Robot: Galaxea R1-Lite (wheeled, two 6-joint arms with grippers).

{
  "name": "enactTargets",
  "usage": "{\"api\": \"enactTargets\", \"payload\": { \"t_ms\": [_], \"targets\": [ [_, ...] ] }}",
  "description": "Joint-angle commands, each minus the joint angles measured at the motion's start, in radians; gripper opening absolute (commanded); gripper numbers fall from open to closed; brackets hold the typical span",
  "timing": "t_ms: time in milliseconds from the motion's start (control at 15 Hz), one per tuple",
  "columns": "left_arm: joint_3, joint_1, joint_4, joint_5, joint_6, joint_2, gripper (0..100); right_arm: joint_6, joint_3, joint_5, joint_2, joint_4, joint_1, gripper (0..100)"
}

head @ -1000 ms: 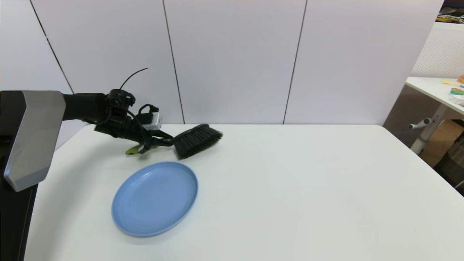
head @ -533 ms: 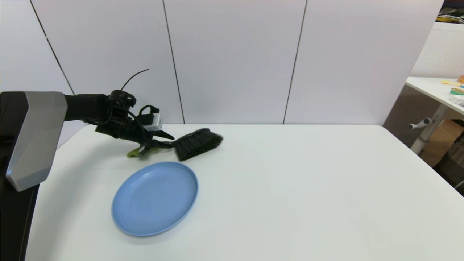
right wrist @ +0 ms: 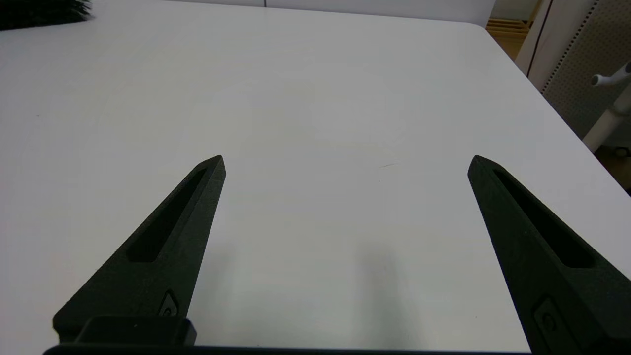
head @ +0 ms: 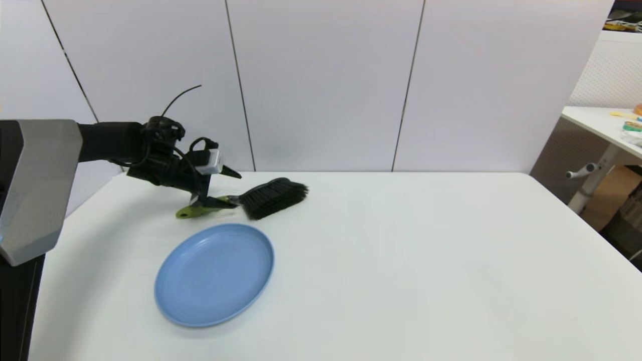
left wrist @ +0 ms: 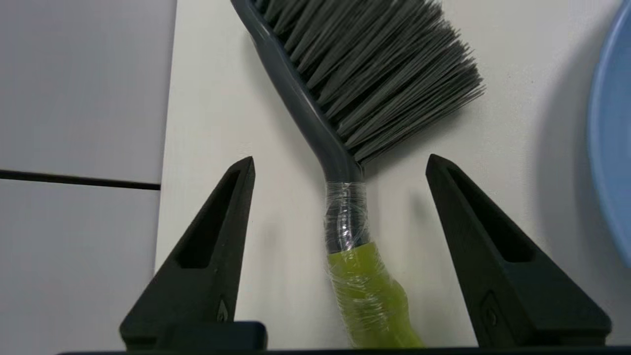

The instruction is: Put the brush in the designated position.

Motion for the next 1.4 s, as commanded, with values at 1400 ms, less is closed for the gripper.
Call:
{"api": "enactTargets", "payload": {
  "t_ms": [1400],
  "targets": [
    [1.231, 0.015, -0.102, 0.502, -1.187, -1.927, 100, -0.001, 0.002, 0.001, -0.002, 0.000, 0.000, 100]
  ]
}}
